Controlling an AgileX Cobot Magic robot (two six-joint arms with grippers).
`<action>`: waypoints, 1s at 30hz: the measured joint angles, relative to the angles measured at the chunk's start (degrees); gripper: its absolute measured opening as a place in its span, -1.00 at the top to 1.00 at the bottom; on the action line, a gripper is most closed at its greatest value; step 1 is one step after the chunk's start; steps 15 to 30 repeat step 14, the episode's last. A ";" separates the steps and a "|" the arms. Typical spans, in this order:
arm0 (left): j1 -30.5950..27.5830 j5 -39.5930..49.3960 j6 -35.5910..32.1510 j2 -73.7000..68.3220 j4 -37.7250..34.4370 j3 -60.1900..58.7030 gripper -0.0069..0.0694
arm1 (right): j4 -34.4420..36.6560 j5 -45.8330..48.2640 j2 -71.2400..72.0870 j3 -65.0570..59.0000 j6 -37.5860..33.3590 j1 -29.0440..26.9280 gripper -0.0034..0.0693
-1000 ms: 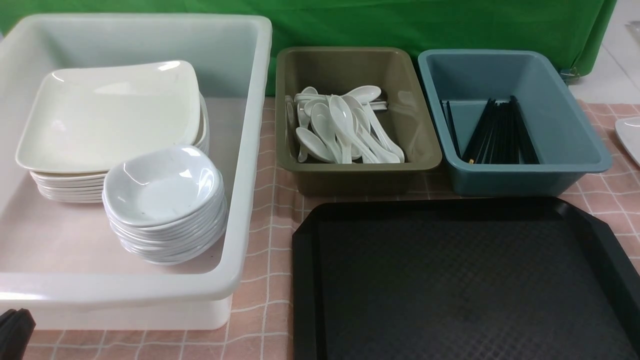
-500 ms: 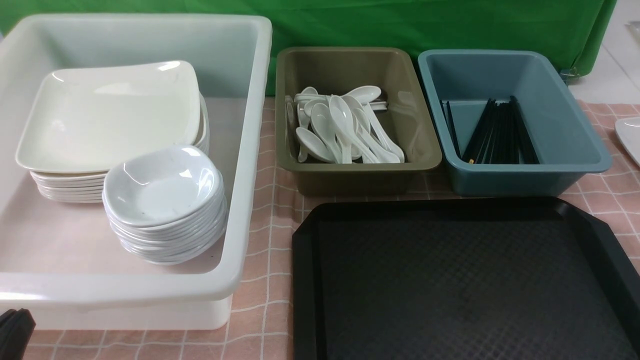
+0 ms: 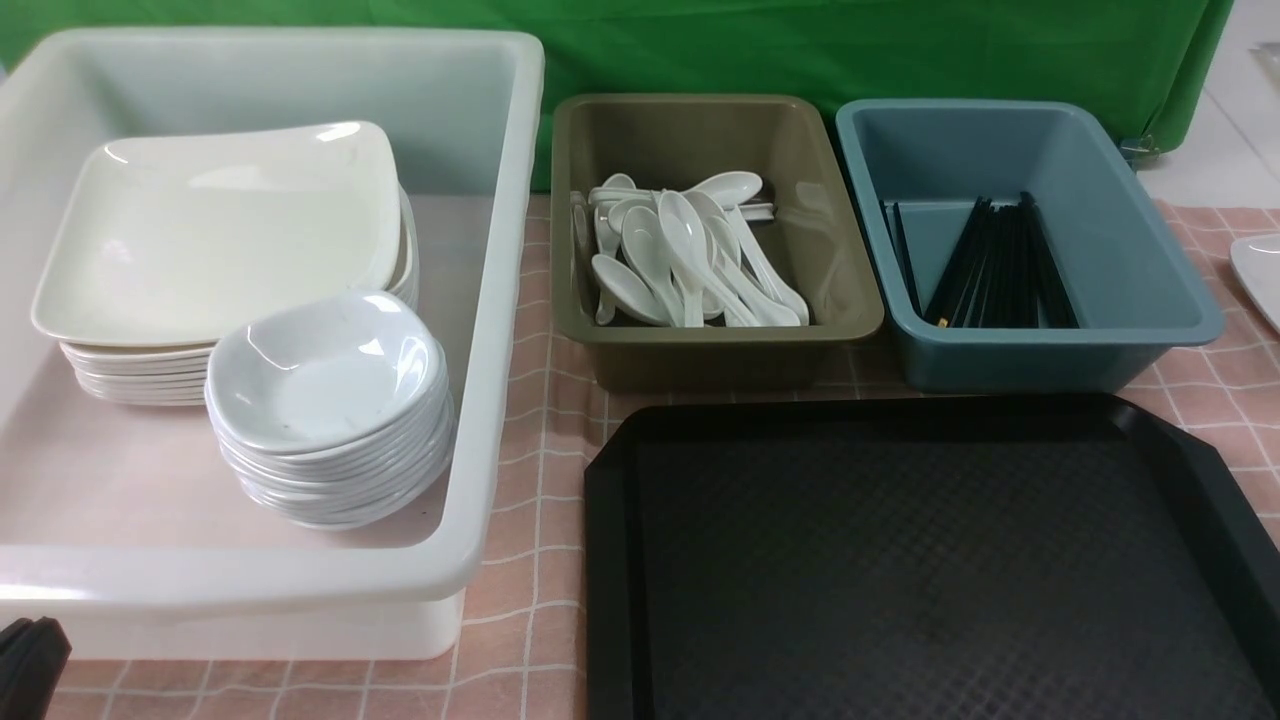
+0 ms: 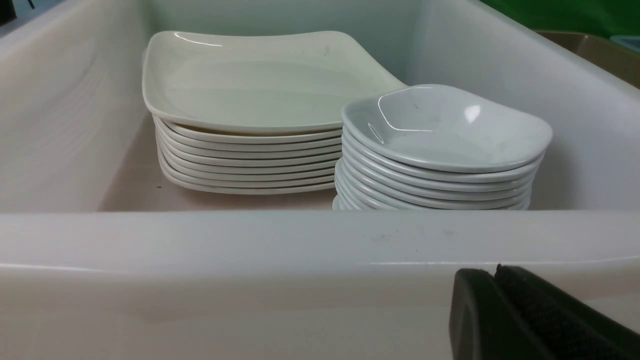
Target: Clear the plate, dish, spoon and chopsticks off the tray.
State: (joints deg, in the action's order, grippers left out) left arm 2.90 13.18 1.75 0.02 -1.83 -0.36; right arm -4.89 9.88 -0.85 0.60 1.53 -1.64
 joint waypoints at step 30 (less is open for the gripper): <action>0.00 0.00 0.00 0.00 0.00 0.00 0.76 | 0.00 0.00 0.00 0.00 0.00 0.00 0.26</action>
